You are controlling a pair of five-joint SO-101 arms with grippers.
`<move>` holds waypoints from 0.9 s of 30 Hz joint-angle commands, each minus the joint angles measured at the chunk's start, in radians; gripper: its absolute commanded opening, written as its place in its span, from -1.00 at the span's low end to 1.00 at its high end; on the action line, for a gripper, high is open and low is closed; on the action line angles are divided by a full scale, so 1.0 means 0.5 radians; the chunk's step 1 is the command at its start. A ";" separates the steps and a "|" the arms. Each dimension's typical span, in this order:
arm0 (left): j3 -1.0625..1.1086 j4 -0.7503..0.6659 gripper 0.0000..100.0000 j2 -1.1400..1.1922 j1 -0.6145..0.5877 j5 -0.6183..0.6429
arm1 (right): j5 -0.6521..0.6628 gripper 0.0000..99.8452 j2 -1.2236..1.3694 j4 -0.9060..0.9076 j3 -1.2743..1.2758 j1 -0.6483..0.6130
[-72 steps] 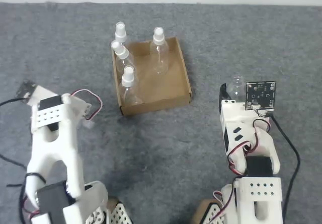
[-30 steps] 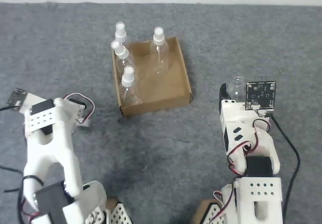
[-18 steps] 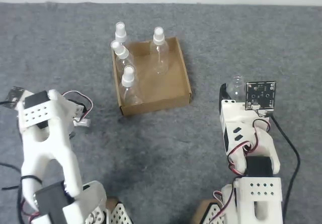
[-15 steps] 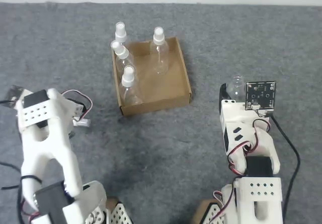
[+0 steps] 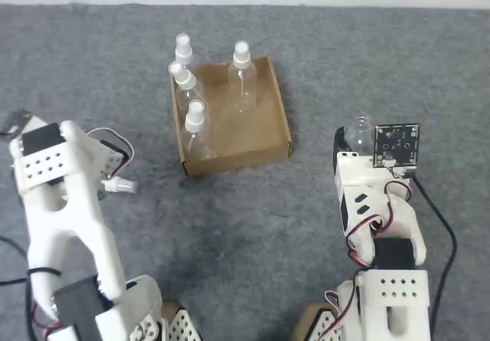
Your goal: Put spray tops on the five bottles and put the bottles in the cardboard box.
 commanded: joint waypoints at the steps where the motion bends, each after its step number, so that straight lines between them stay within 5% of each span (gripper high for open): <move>1: -0.143 0.101 -0.49 -0.021 -0.012 -0.420 | 0.000 -0.91 -0.054 -0.054 -0.031 -0.008; 7: -0.137 0.107 -0.51 -0.018 -0.003 -1.000 | 0.000 -0.91 -0.054 -0.054 -0.031 -0.005; 15: -0.127 0.107 -0.77 -0.018 -0.015 -1.838 | 0.000 -0.91 -0.054 -0.054 -0.031 -0.005; 27: -0.130 0.092 -0.84 -0.018 -0.003 -2.326 | 0.000 -0.91 -0.057 -0.054 -0.031 -0.005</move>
